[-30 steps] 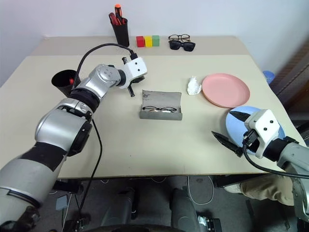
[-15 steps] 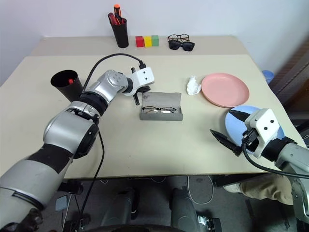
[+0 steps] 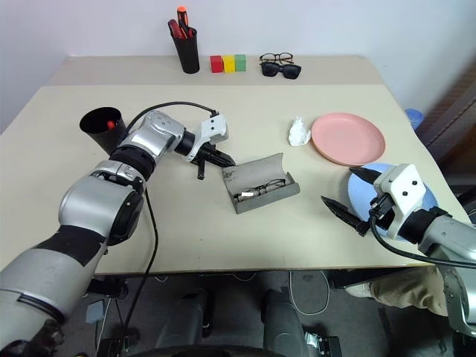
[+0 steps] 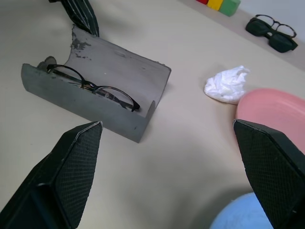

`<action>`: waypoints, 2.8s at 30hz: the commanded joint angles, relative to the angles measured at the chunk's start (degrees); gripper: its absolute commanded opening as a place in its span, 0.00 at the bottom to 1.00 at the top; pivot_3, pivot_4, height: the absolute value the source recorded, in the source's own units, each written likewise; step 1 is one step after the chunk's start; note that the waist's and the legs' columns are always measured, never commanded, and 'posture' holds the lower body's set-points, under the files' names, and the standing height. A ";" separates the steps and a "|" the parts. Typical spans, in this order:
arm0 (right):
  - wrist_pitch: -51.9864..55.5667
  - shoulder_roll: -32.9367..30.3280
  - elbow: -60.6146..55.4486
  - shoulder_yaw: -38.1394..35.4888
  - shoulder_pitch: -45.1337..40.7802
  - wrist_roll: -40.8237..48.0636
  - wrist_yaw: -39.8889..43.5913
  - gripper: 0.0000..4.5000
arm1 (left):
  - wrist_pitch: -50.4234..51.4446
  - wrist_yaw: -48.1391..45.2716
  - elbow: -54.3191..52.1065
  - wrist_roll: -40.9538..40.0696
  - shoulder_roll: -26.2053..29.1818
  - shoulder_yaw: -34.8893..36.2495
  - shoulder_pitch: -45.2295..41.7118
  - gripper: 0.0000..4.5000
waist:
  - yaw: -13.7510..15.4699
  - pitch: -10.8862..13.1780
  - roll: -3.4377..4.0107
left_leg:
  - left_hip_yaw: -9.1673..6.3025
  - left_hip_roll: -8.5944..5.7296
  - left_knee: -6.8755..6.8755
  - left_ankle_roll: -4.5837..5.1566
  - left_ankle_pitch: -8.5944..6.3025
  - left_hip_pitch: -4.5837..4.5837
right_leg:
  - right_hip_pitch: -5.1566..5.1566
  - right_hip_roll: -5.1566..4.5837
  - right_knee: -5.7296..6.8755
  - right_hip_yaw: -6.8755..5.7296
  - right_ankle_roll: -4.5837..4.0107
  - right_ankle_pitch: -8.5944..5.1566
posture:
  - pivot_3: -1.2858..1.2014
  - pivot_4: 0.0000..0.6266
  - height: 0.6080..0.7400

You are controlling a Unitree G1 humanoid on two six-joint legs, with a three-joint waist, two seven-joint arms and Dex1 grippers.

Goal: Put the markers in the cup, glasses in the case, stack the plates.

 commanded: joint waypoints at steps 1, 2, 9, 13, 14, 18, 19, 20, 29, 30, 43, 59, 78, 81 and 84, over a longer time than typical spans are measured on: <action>-1.47 -1.02 0.56 -0.58 -0.81 0.12 0.21 1.00 | 0.31 -2.64 -2.40 -2.02 -0.79 0.94 0.13 0.01 | -0.02 0.00 0.00 | 0.00 0.00 0.00 0.00 0.00 0.00 | 0.00 0.00 0.00 0.00 0.00 0.00 | 0.52 0.24 1.00; -1.62 -1.09 0.81 -0.55 -0.83 0.08 0.26 1.00 | 0.45 -3.46 -2.79 -2.52 -1.23 1.04 0.20 0.01 | -0.01 0.00 0.00 | -0.01 0.00 0.00 0.00 0.00 0.00 | 0.00 0.00 0.01 0.00 0.00 0.00 | 0.52 0.24 1.00; -2.21 -0.88 1.28 -1.15 0.81 -0.34 -0.15 1.00 | 2.79 -9.95 -6.73 -3.64 -4.31 -1.12 1.94 0.01 | -0.03 0.00 0.01 | -0.01 0.00 0.01 0.01 0.00 0.00 | 0.00 0.00 0.01 0.00 0.00 0.00 | 0.52 0.24 1.00; -2.78 -0.33 1.60 -1.52 2.65 -0.99 -0.75 1.00 | 2.53 -10.26 -10.41 -2.66 -5.70 -3.61 5.29 0.01 | -0.13 -0.03 0.04 | -0.02 0.00 0.01 0.01 0.00 0.02 | 0.00 0.01 0.05 0.01 -0.01 0.00 | 0.52 0.24 1.00; -3.01 -0.15 1.84 -1.64 3.05 -1.30 -1.01 1.00 | 2.32 -10.19 -11.29 -2.38 -5.85 -4.31 6.24 0.01 | -0.12 -0.03 0.04 | -0.02 0.00 0.01 0.02 0.00 0.03 | 0.00 0.01 0.06 0.01 -0.01 0.00 | 0.52 0.24 1.00; -3.98 0.23 3.00 -2.55 4.31 -2.36 -2.45 1.00 | 2.29 -9.97 -14.55 -2.24 -5.78 -5.87 9.10 0.01 | -0.05 -0.09 0.08 | -0.03 0.00 0.03 0.02 0.00 0.11 | 0.11 0.00 0.05 0.01 -0.01 -0.01 | 0.52 0.24 1.00; -4.51 0.47 3.47 -2.68 4.34 -2.99 -3.28 1.00 | 2.42 -9.53 -15.31 -2.74 -5.72 -5.47 9.34 0.01 | -0.05 -0.09 0.07 | -0.03 0.00 0.02 0.02 0.00 0.12 | 0.11 0.01 0.05 0.01 -0.01 -0.01 | 0.52 0.24 1.00; -4.53 0.68 4.09 -2.62 4.17 -3.56 -4.35 1.00 | 2.45 -8.84 -16.75 -3.88 -5.54 -4.39 9.26 0.01 | -0.05 -0.10 0.08 | -0.04 0.00 0.02 0.02 0.00 0.15 | 0.14 0.01 0.05 0.01 -0.01 -0.01 | 0.52 0.24 1.00; -4.22 1.51 12.58 -0.87 4.01 -6.40 -8.42 1.00 | 10.22 -12.19 -43.45 -9.96 0.42 -4.48 16.17 0.01 | -0.34 -0.12 0.14 | -0.04 0.01 -0.01 0.02 0.00 0.20 | 0.16 0.01 0.06 0.02 -0.02 -0.01 | 0.52 0.24 1.00; -4.27 1.66 13.77 -0.70 3.89 -6.31 -8.39 1.00 | 11.48 -12.45 -46.93 -10.43 1.30 -4.91 17.67 0.01 | -0.31 -0.14 0.17 | -0.03 0.01 -0.03 0.02 0.00 0.23 | 0.16 0.01 0.07 0.02 -0.03 -0.01 | 0.52 0.24 1.00; -5.34 2.40 18.64 2.63 2.64 -6.24 -6.33 1.00 | 24.09 -8.36 -66.21 -17.32 6.86 -6.92 25.77 0.98 | -0.21 -0.17 0.25 | -0.04 0.01 0.04 0.02 0.00 0.27 | 0.22 0.01 0.10 0.03 -0.03 -0.02 | 0.52 0.24 1.00; -8.60 3.05 29.10 5.65 -0.84 -9.01 -7.48 0.01 | 30.14 -3.05 -73.66 -27.51 7.91 -5.61 25.94 1.00 | -0.29 -0.22 0.16 | -0.05 0.01 0.06 0.02 0.00 0.49 | 0.52 0.01 -0.01 0.01 -0.03 -0.02 | 0.52 0.24 1.00; -23.78 -0.52 41.55 17.74 -29.26 -22.94 -10.62 0.01 | 30.43 8.44 -73.28 -31.12 4.30 -4.87 26.47 1.00 | -0.52 -0.17 0.27 | -0.04 0.01 -0.01 0.03 0.00 0.64 | 0.60 0.01 -0.02 0.02 -0.03 -0.03 | 0.52 0.24 1.00; -27.85 -0.03 51.59 22.13 -38.88 -25.82 -8.77 0.01 | 31.34 12.57 -74.24 -31.03 2.96 -4.59 27.45 1.00 | -0.37 -0.17 0.27 | -0.05 0.00 -0.03 0.03 0.00 0.59 | 0.60 0.01 -0.05 0.01 0.01 -0.04 | 0.52 0.24 1.00; -33.32 2.40 63.39 25.71 -48.74 -27.84 -7.43 0.01 | 33.27 17.15 -76.10 -31.62 1.85 -3.49 28.43 1.00 | -0.55 -0.14 0.30 | -0.04 -0.02 -0.01 0.03 0.00 0.55 | 0.57 0.00 -0.05 0.02 0.01 -0.03 | 0.52 0.24 1.00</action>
